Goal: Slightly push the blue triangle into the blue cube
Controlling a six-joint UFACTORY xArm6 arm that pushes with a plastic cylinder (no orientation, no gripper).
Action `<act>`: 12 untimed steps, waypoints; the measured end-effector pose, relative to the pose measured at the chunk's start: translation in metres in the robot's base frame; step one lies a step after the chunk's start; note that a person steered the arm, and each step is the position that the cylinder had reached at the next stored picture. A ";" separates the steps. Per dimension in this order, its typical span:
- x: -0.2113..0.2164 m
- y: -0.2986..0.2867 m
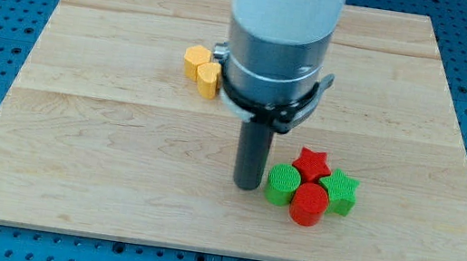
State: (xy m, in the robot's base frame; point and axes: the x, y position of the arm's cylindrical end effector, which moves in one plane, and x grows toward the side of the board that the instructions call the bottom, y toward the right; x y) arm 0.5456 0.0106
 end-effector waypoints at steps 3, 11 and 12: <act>0.044 0.056; -0.138 0.102; -0.138 0.102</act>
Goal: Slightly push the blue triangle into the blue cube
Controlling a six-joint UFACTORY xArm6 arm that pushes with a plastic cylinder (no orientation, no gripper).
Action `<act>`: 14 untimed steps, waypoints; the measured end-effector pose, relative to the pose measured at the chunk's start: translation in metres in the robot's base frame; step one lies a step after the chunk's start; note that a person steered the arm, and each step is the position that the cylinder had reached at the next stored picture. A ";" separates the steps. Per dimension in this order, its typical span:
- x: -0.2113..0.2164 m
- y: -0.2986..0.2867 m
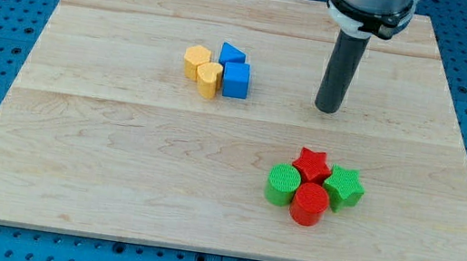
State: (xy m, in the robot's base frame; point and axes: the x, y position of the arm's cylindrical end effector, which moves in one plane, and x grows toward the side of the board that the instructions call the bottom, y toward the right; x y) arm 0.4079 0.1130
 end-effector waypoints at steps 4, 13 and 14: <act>0.000 -0.055; 0.044 -0.069; 0.038 -0.116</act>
State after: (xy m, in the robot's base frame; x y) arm 0.4454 -0.0027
